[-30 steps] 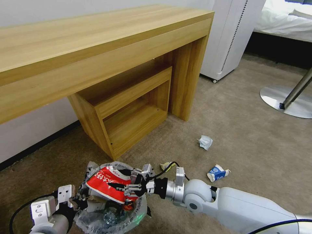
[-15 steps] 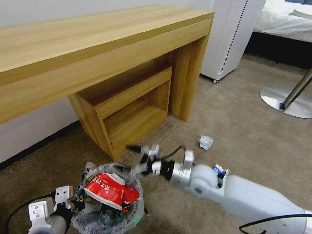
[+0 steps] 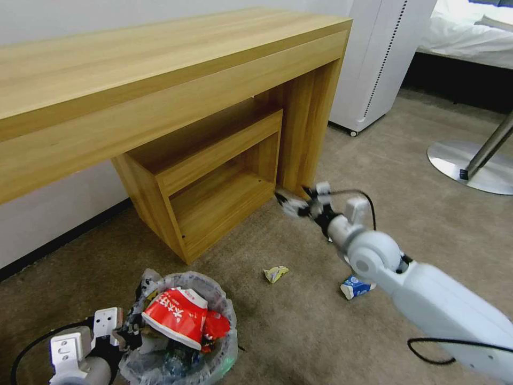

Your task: Pick up the trash bin and place the garbage on the floor into it.

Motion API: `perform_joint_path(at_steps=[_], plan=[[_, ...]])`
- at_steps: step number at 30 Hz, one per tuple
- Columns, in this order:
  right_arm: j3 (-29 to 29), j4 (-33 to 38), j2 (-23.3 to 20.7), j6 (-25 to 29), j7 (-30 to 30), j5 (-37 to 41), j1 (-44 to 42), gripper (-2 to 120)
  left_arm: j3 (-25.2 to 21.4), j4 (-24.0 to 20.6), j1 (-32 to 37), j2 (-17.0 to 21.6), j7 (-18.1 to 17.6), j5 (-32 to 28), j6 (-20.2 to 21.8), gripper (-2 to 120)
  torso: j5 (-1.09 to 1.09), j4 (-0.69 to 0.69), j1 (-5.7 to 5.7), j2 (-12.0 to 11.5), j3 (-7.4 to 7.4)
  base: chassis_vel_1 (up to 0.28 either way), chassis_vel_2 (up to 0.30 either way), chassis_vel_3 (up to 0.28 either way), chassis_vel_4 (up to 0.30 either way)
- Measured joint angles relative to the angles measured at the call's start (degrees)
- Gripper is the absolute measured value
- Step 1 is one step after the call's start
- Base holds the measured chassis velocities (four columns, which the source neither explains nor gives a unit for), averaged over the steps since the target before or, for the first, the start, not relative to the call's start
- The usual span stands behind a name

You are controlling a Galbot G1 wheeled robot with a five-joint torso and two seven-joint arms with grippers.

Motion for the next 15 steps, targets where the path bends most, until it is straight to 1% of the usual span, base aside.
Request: perform_joint_path(at_steps=[1,3,4,5,7,8,11,12,15], plan=[[-0.4,-3.7,1.8,-1.4,0.5,-0.3,-1.3,100,0.2,0.0,0.3,0.1,0.1,0.4,0.0,0,0.01,0.01,0.0,0.0,0.0,0.0,0.0,0.0,0.0],[-0.6,-6.2,3.3,-2.6,1.3,-0.7,-1.9,100,0.3,0.1,0.5,0.1,0.1,0.5,0.1,0,0.01,0.01,0.0,0.0,0.0,0.0,0.0,0.0,0.0],[-0.8,-10.0,5.6,-4.0,3.4,-1.7,-2.2,100,0.3,0.2,0.5,0.1,0.1,0.5,0.0,0,-0.03,0.02,0.0,0.0,0.0,0.0,0.0,0.0,0.0],[-0.8,-10.0,5.6,-4.0,3.4,-1.7,-2.2,100,0.3,0.2,0.5,0.1,0.1,0.5,0.0,0,-0.03,0.02,0.0,0.0,0.0,0.0,0.0,0.0,0.0],[-0.9,-15.3,8.7,-4.1,4.0,-3.0,-2.1,100,-0.1,0.0,0.4,0.5,0.1,-0.1,-0.2,0,-0.01,0.02,0.0,0.0,0.0,0.0,0.0,0.0,0.0],[-0.9,-15.3,8.7,-4.1,4.0,-3.0,-2.1,100,-0.1,0.0,0.4,0.5,0.1,-0.1,-0.2,0,-0.01,0.02,0.0,0.0,0.0,0.0,0.0,0.0,0.0],[-0.9,-20.2,12.3,-3.0,3.6,-4.3,-1.7,100,-0.1,-0.2,0.7,0.6,0.0,0.0,-0.2,0,-0.02,0.01,0.0,0.0,0.0,0.0,0.0,0.0,0.0],[-0.9,-20.2,12.3,-3.0,3.6,-4.3,-1.7,100,-0.1,-0.2,0.7,0.6,0.0,0.0,-0.2,0,-0.02,0.01,0.0,0.0,0.0,0.0,0.0,0.0,0.0],[-1.2,-23.4,14.8,-1.8,2.3,-5.8,-1.2,100,0.4,-0.1,1.0,0.1,0.2,1.0,-0.3,0,-0.01,0.03,0.0,0.0,0.0,0.0,0.0,0.0,0.0]])
